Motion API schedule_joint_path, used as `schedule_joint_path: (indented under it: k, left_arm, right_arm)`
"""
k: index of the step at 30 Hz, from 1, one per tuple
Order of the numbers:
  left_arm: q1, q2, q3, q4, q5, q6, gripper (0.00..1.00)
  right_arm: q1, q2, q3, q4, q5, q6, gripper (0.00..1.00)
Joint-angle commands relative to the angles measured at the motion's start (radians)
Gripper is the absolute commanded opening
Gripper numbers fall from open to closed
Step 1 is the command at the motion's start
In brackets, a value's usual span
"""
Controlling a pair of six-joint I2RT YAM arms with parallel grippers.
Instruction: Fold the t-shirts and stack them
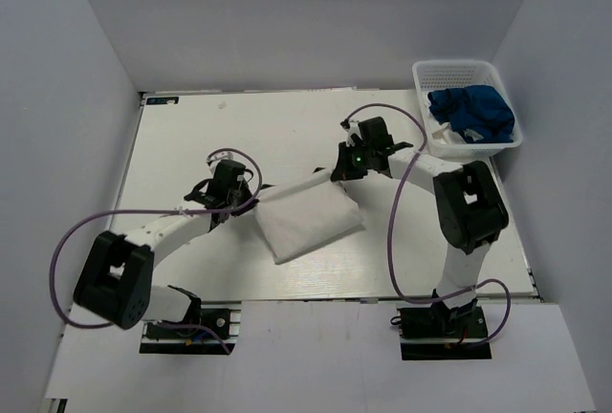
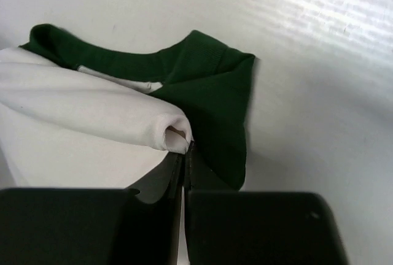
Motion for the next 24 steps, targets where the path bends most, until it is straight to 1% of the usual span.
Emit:
schedule_joint_path:
  k: [1,5,6,7,8,9,10,11,13,14,15,16,17,18,19,20,21,22,23,24]
  left_arm:
    - [0.014,0.075,0.073,0.067,-0.084,0.002,0.0]
    - [0.023,0.173,0.162,0.058,-0.07,0.024,0.0]
    - [0.023,0.202,0.177,0.046,-0.07,0.024,0.0]
    - [0.032,0.211,0.192,0.029,-0.07,0.024,0.0]
    - [0.032,0.212,0.217,0.001,-0.083,0.024,0.03]
    - [0.032,0.212,0.231,-0.017,-0.083,0.024,0.12]
    - [0.032,0.212,0.244,-0.036,-0.107,0.024,0.19]
    - [0.032,0.189,0.267,-0.077,-0.122,0.024,0.22]
    - [0.032,0.155,0.283,-0.112,-0.148,0.024,0.46]
    - [0.032,0.115,0.292,-0.149,-0.158,0.024,0.61]
    - [0.032,0.097,0.307,-0.172,-0.158,0.014,0.84]
    - [0.032,0.08,0.317,-0.195,-0.167,0.005,0.89]
    - [0.032,0.063,0.33,-0.232,-0.179,0.005,0.94]
    - [0.032,0.048,0.341,-0.255,-0.191,0.005,0.99]
    - [0.015,0.038,0.364,-0.273,-0.178,-0.005,0.99]
    - [0.015,0.029,0.364,-0.29,-0.149,-0.006,0.99]
    - [0.005,0.029,0.364,-0.275,-0.057,0.008,0.99]
    - [0.004,0.029,0.364,-0.245,-0.005,0.043,0.99]
    - [-0.005,0.029,0.335,-0.207,0.043,0.054,0.99]
    - [-0.005,0.046,0.318,-0.132,0.118,0.054,0.99]
  right_arm:
    - [-0.01,0.063,0.083,0.061,0.07,0.016,0.0]
    - [-0.012,0.094,0.087,0.075,0.105,0.03,0.0]
    - [-0.014,0.095,0.093,0.075,0.117,0.032,0.12]
    - [-0.012,0.094,0.103,0.073,0.115,0.024,0.28]
    - [-0.012,0.094,0.116,0.067,0.111,0.02,0.47]
    - [-0.012,0.092,0.124,0.063,0.105,0.016,0.57]
    - [-0.014,0.075,0.152,0.044,0.096,0.004,0.75]
    - [-0.011,0.068,0.161,0.033,0.085,-0.002,0.9]
    - [-0.011,0.025,0.193,-0.012,0.079,-0.014,0.9]
    - [-0.009,0.006,0.198,-0.023,0.072,-0.023,0.9]
    - [-0.021,-0.029,0.199,-0.037,0.07,-0.039,0.9]
    - [-0.008,-0.052,0.193,-0.057,0.07,-0.04,0.9]
    - [-0.007,-0.131,0.163,-0.063,0.064,-0.045,0.9]
    - [-0.007,-0.162,0.12,-0.066,0.059,-0.046,0.9]
    - [-0.003,-0.193,0.097,-0.06,0.047,-0.049,0.9]
    - [-0.003,-0.286,0.039,-0.057,0.024,-0.051,0.9]
    - [-0.003,-0.316,-0.022,-0.051,-0.012,-0.048,0.9]
    - [-0.001,-0.34,-0.052,-0.045,-0.036,-0.04,0.9]
    - [-0.004,-0.385,-0.14,-0.015,-0.127,-0.042,0.9]
    - [0.0,-0.417,-0.168,-0.005,-0.157,-0.045,0.9]
